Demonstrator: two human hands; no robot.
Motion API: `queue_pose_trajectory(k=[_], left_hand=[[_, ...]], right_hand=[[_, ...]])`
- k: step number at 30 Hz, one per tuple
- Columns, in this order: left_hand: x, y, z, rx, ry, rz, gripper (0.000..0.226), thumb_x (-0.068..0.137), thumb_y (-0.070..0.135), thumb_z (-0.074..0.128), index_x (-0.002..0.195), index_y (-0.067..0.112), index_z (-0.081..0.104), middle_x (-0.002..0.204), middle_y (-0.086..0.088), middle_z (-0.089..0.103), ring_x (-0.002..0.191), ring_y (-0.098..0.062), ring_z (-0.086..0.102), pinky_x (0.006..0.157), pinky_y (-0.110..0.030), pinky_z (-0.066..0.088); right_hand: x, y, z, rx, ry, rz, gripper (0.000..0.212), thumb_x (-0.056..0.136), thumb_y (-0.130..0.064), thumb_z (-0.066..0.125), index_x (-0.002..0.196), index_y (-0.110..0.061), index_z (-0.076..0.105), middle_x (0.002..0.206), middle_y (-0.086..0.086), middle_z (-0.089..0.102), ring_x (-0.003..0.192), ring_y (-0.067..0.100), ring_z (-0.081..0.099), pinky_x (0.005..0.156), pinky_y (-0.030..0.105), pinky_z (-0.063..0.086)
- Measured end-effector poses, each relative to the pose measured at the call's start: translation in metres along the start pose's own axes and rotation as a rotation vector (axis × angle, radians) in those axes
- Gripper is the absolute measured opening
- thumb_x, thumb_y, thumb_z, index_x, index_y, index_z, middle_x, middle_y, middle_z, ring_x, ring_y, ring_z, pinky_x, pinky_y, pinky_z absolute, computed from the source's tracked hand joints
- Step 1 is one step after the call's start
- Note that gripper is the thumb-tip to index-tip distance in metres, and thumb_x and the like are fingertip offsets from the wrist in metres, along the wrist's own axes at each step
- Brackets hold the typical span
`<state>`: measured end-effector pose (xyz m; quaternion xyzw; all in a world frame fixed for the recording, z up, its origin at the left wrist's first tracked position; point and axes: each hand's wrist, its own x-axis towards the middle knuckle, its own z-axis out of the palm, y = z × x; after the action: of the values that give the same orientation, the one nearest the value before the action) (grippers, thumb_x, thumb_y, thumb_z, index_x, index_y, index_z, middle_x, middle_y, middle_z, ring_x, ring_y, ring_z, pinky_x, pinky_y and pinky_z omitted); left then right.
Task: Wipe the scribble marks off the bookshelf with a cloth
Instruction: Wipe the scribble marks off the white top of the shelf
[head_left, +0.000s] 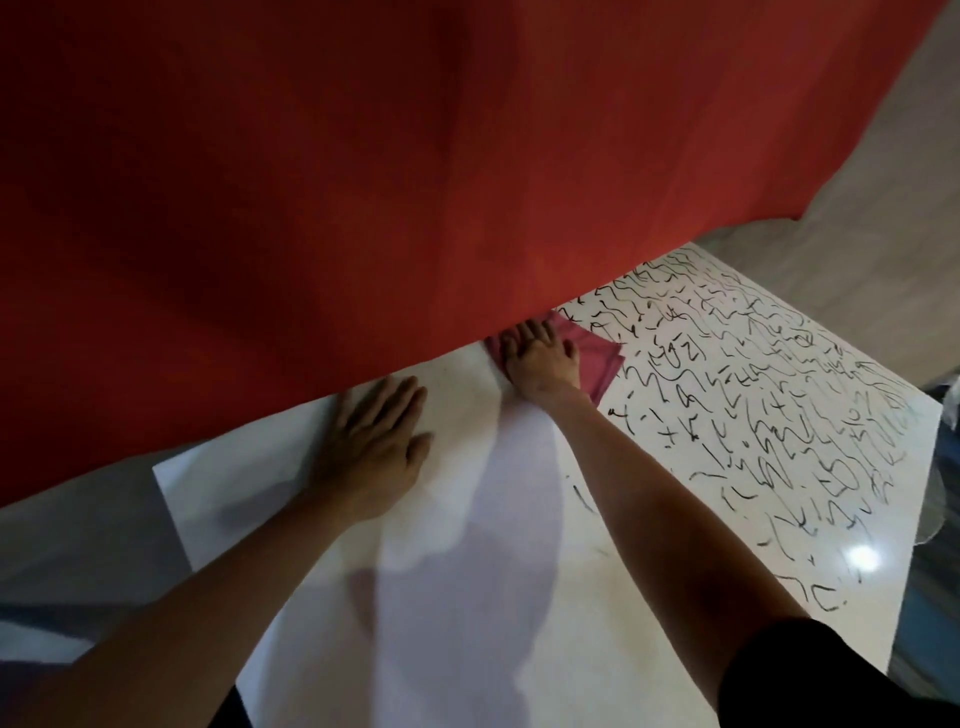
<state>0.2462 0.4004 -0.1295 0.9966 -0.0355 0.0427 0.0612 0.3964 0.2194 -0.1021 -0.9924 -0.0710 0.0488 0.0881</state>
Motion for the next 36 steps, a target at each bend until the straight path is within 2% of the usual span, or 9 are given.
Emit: queue_pose_trajectory(k=[3, 8, 14, 20, 25, 28, 30, 33, 36], left_hand=[[-0.016, 0.005, -0.005, 0.047, -0.017, 0.029, 0.058, 0.086, 0.042, 0.034, 0.122, 0.009, 0.066, 0.127, -0.005, 0.063, 0.116, -0.026, 0.061, 0.094, -0.059, 0.043], [-0.02, 0.006, -0.012, 0.037, -0.008, 0.067, 0.055, 0.086, 0.035, 0.034, 0.119, 0.004, 0.066, 0.125, -0.012, 0.063, 0.114, -0.032, 0.061, 0.09, -0.06, 0.045], [-0.02, 0.005, -0.004, 0.026, 0.012, 0.066, 0.059, 0.088, 0.04, 0.032, 0.122, 0.005, 0.065, 0.128, -0.009, 0.062, 0.116, -0.029, 0.06, 0.101, -0.048, 0.032], [-0.023, 0.007, -0.007, 0.003, 0.038, 0.041, 0.059, 0.086, 0.039, 0.033, 0.119, 0.003, 0.067, 0.124, -0.011, 0.064, 0.112, -0.032, 0.063, 0.091, -0.059, 0.045], [-0.021, 0.007, -0.008, -0.018, 0.002, 0.036, 0.06, 0.086, 0.041, 0.032, 0.119, 0.005, 0.067, 0.125, -0.011, 0.064, 0.114, -0.031, 0.061, 0.093, -0.058, 0.044], [-0.021, 0.006, -0.009, -0.032, 0.005, 0.031, 0.064, 0.087, 0.044, 0.027, 0.125, 0.007, 0.063, 0.131, -0.009, 0.06, 0.121, -0.029, 0.057, 0.099, -0.055, 0.04], [-0.021, 0.005, -0.008, -0.025, 0.009, 0.021, 0.069, 0.089, 0.049, 0.018, 0.135, 0.011, 0.054, 0.14, -0.006, 0.052, 0.131, -0.026, 0.048, 0.106, -0.052, 0.033], [-0.02, 0.006, -0.007, -0.025, -0.003, 0.009, 0.071, 0.09, 0.051, 0.01, 0.148, 0.017, 0.033, 0.155, 0.001, 0.03, 0.144, -0.019, 0.025, 0.116, -0.047, 0.015], [-0.019, 0.007, -0.004, -0.004, 0.011, 0.011, 0.06, 0.098, 0.047, 0.016, 0.152, 0.02, 0.021, 0.159, 0.004, 0.016, 0.147, -0.016, 0.012, 0.117, -0.043, 0.006]], right_hand=[[-0.046, -0.015, 0.014, -0.055, -0.046, -0.138, 0.053, 0.102, -0.041, 0.019, 0.153, -0.027, 0.015, 0.16, -0.008, 0.009, 0.148, 0.015, 0.006, 0.117, 0.041, 0.007], [-0.115, -0.021, 0.019, -0.043, 0.01, -0.462, 0.074, 0.085, -0.052, 0.005, 0.147, -0.026, 0.035, 0.156, -0.005, 0.027, 0.143, 0.02, 0.026, 0.11, 0.044, 0.022], [-0.036, 0.0, 0.004, -0.04, -0.043, -0.161, 0.051, 0.102, -0.04, 0.016, 0.152, -0.032, 0.014, 0.16, -0.011, 0.005, 0.147, 0.012, 0.005, 0.118, 0.04, 0.006], [-0.075, -0.009, 0.015, 0.037, -0.034, -0.028, 0.054, 0.103, -0.036, 0.018, 0.154, -0.025, 0.006, 0.161, -0.008, -0.005, 0.148, 0.014, -0.001, 0.117, 0.044, 0.002], [-0.223, 0.009, 0.033, -0.032, 0.222, -0.128, 0.055, 0.094, -0.039, 0.026, 0.141, -0.019, 0.048, 0.15, -0.003, 0.038, 0.136, 0.017, 0.04, 0.11, 0.038, 0.027], [-0.24, 0.015, 0.035, -0.094, 0.203, -0.082, 0.051, 0.092, -0.038, 0.032, 0.131, -0.019, 0.059, 0.141, -0.003, 0.051, 0.129, 0.016, 0.048, 0.105, 0.037, 0.034], [-0.222, 0.01, 0.03, -0.094, 0.177, -0.068, 0.057, 0.092, -0.042, 0.026, 0.136, -0.019, 0.054, 0.146, -0.002, 0.045, 0.134, 0.017, 0.042, 0.103, 0.045, 0.036], [-0.164, 0.004, 0.02, -0.021, 0.074, -0.039, 0.073, 0.086, -0.05, 0.002, 0.153, -0.023, 0.019, 0.16, -0.006, 0.005, 0.147, 0.014, 0.008, 0.114, 0.047, 0.013], [-0.107, 0.0, 0.007, 0.013, -0.001, 0.063, 0.06, 0.098, -0.044, 0.011, 0.154, -0.023, 0.003, 0.161, -0.005, -0.007, 0.148, 0.016, -0.003, 0.116, 0.046, 0.003]])
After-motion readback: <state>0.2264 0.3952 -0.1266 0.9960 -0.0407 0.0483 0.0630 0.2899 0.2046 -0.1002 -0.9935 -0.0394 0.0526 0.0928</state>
